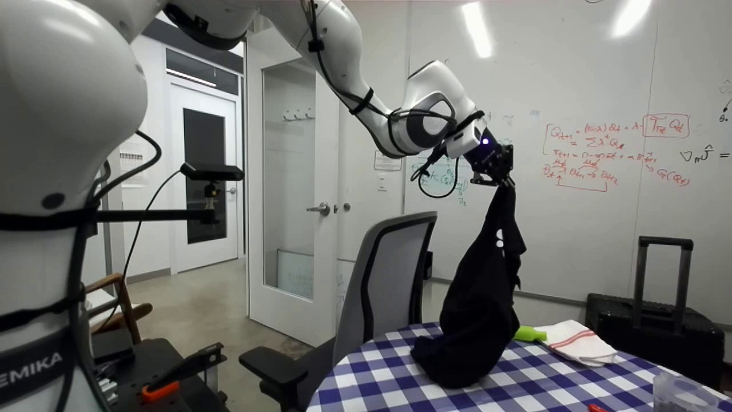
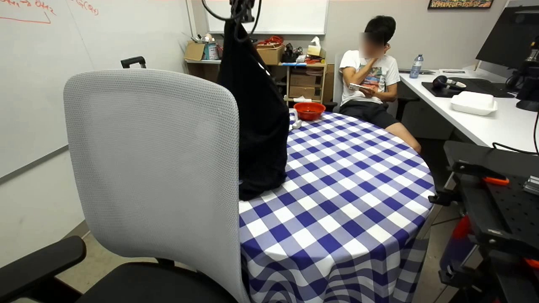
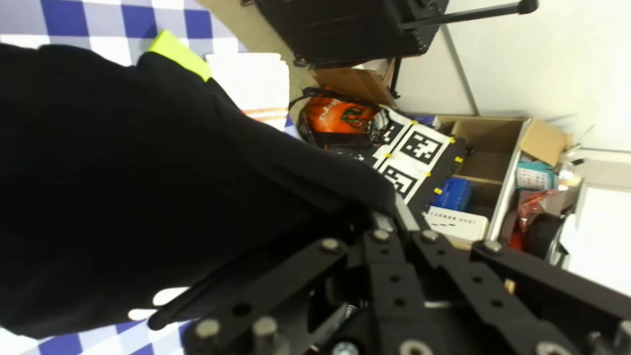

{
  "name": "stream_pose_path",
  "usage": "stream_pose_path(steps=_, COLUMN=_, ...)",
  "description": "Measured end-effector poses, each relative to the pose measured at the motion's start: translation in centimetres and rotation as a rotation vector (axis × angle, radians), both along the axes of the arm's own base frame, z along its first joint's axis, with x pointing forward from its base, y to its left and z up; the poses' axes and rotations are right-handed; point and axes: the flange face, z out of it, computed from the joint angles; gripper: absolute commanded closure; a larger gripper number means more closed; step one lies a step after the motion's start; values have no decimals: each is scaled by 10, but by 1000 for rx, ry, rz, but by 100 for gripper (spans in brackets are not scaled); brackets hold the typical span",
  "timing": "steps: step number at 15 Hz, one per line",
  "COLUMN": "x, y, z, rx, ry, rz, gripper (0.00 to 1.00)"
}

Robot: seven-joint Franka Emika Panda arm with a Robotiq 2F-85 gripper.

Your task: Put the black cloth on the chair

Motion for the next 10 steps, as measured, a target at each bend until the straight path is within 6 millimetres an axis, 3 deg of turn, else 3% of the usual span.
stream_pose_path(steps=6, x=23, y=44, z=117, rx=-37, ry=-157, rz=14, gripper=99)
stream_pose_path(steps=10, x=34, y=76, z=174, rx=-69, ry=-215, rz=43, gripper=99)
